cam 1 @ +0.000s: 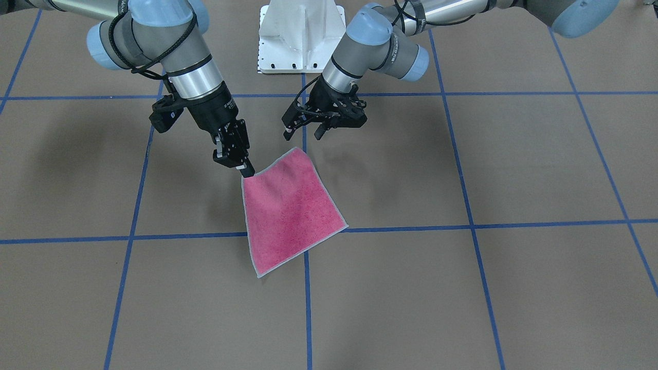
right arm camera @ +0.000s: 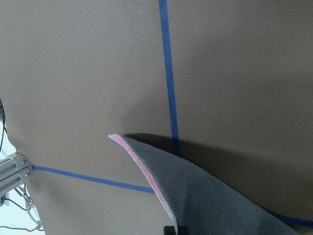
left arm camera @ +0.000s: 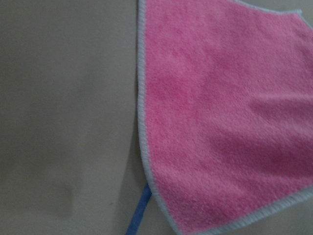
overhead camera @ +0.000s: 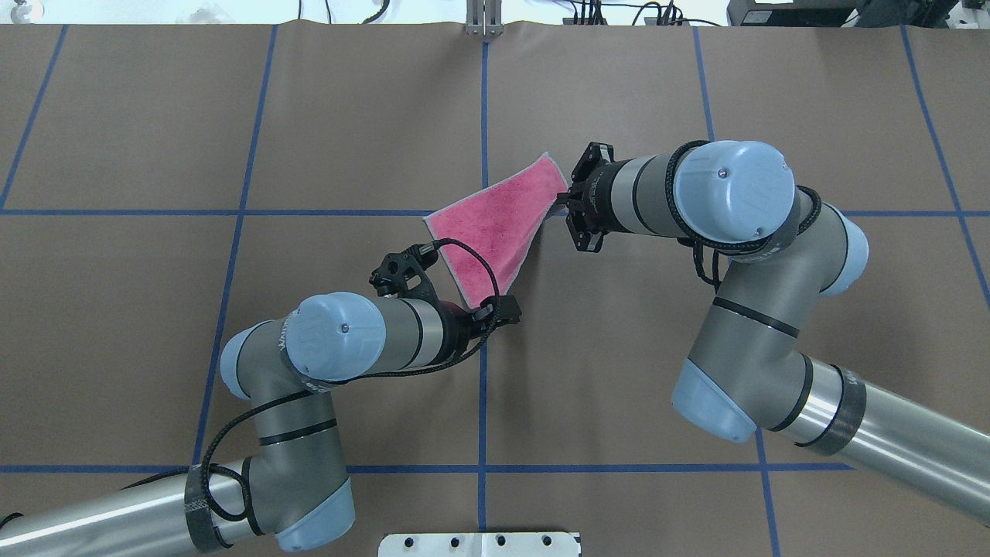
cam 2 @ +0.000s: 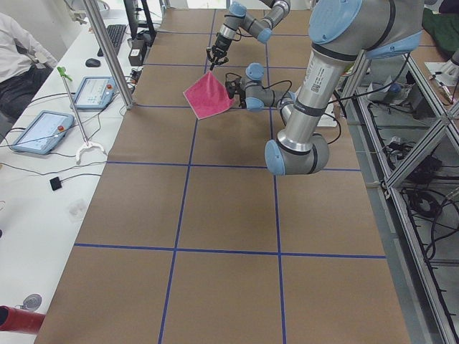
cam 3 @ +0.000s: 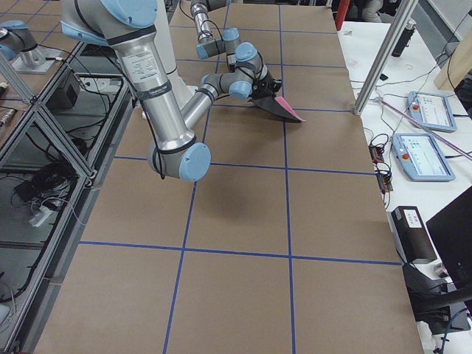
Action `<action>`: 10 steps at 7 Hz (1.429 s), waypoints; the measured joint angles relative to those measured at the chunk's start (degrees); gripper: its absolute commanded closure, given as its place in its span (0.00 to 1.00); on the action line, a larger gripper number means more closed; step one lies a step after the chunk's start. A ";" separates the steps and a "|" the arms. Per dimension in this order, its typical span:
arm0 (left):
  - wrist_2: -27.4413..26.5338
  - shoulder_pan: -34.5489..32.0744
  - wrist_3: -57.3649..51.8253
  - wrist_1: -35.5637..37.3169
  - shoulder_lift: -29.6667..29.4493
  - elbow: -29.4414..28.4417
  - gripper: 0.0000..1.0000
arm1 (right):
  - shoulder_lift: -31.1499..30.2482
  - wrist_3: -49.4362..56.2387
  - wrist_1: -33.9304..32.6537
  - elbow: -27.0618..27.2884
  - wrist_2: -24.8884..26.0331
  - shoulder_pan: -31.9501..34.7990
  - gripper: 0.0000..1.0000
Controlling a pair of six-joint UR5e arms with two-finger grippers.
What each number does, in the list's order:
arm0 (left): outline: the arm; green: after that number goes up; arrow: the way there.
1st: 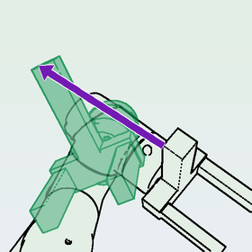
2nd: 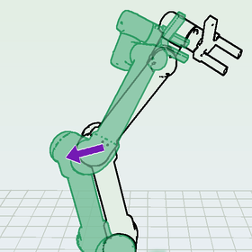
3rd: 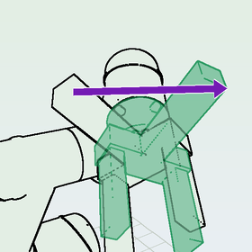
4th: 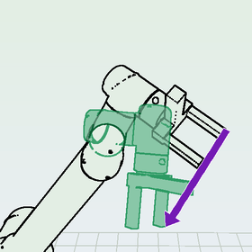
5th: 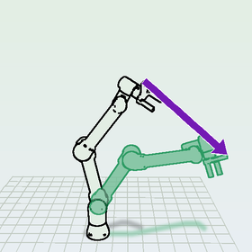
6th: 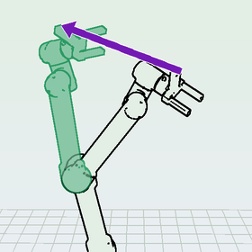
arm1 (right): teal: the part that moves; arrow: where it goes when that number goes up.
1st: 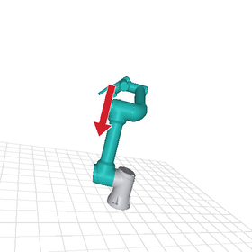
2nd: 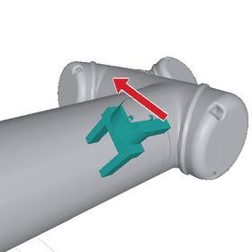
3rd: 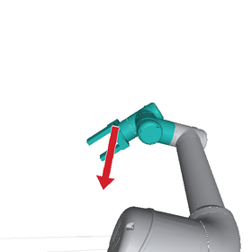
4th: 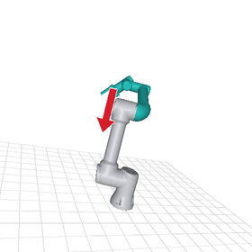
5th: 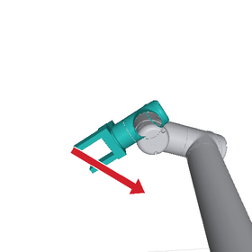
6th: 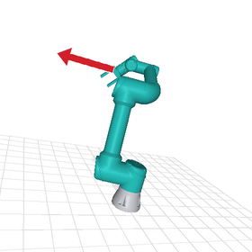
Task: Fold towel twice with both arms
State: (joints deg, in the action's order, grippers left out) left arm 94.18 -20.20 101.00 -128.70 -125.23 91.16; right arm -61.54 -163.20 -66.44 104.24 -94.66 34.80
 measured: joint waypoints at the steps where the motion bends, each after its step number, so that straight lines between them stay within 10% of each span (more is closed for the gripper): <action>1: -0.05 0.16 -1.20 0.72 -0.70 -0.24 0.10 | 0.06 -0.01 0.00 0.00 0.00 0.00 1.00; 10: -0.14 -3.37 -2.82 6.66 -3.01 -1.67 0.45 | 0.01 -0.01 0.09 0.03 0.00 0.00 1.00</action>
State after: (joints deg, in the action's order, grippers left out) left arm 94.04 -23.57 98.17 -122.04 -128.24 89.50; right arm -61.52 -163.21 -66.36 104.27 -94.66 34.80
